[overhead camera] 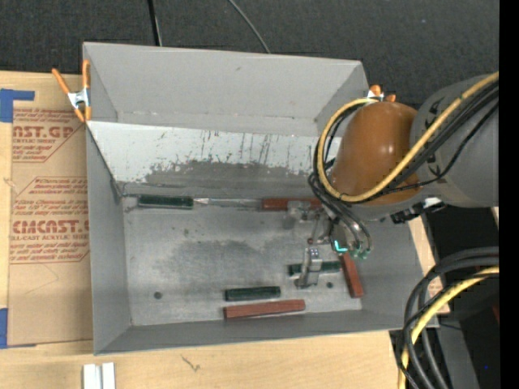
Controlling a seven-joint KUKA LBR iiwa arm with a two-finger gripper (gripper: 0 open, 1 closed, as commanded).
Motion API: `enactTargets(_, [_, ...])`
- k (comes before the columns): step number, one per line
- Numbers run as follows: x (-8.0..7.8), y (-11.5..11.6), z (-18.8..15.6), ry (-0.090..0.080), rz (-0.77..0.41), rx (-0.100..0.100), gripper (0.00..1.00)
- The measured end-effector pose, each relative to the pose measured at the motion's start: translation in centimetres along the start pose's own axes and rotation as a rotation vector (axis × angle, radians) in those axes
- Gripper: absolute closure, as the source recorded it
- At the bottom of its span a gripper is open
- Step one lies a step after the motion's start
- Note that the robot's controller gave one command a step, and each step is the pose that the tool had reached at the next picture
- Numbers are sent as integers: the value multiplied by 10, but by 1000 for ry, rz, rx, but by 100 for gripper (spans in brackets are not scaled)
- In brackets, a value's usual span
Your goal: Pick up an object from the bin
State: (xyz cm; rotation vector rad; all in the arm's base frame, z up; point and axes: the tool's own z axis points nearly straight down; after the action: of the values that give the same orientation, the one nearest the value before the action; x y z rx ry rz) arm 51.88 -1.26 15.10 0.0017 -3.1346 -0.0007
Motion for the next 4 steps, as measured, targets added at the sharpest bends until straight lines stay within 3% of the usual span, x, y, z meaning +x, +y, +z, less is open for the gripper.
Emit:
enactTargets(1, [-2, 0, -4, -7, 0, 0, 0])
enactTargets(2, [6, -15, 19, -15, -168, 0, 0])
enactTargets(3, [-10, -30, 81, -7, -356, 1, 100])
enactTargets(4, [-10, -30, 81, -7, -356, 1, 100])
